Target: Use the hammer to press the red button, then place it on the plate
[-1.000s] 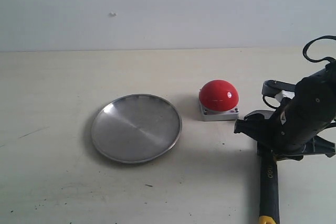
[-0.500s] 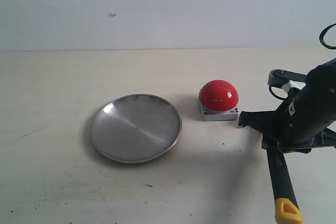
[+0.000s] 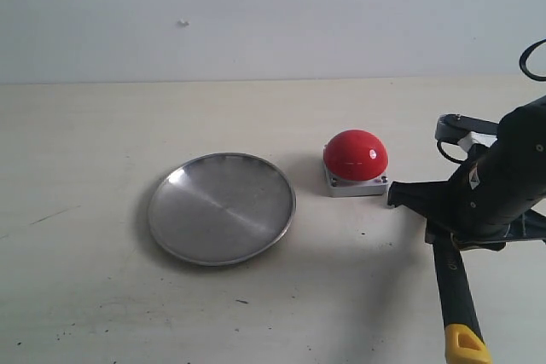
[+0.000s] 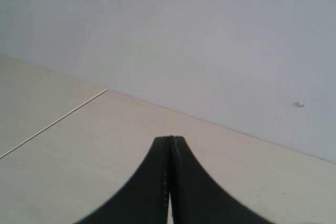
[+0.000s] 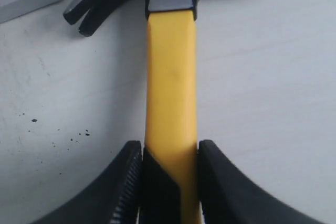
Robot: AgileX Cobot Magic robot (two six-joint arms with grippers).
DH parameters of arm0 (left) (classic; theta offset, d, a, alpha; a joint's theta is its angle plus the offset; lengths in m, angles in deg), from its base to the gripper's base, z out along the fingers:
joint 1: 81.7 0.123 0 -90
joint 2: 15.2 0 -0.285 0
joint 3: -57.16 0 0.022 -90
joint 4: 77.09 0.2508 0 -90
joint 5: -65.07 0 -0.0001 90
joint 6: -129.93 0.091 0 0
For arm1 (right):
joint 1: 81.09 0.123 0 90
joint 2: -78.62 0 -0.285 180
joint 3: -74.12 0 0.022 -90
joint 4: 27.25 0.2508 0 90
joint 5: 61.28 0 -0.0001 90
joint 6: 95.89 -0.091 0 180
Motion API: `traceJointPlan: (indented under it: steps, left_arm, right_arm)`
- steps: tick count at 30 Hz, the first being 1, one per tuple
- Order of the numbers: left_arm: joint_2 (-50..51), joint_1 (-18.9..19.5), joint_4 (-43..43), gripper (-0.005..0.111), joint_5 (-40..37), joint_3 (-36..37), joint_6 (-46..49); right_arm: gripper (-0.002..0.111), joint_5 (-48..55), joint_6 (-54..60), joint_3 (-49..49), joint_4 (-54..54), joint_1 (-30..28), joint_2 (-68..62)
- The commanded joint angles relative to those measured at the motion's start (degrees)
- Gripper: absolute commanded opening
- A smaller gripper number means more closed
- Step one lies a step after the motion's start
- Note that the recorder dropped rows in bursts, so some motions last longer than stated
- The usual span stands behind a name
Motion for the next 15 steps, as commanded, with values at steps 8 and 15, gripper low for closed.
traceJointPlan:
  steps: [8,15]
  left_arm:
    - [-0.28,0.14,-7.18,0.0,23.23,0.02,-18.43]
    - [-0.28,0.14,-4.85,0.0,23.02,-0.07,-32.73]
  right_arm:
    - [0.0,-1.32,2.04,-0.08,2.59,-0.13,0.82]
    - [0.0,-1.57,4.31,-0.08,4.89,-0.13,0.82]
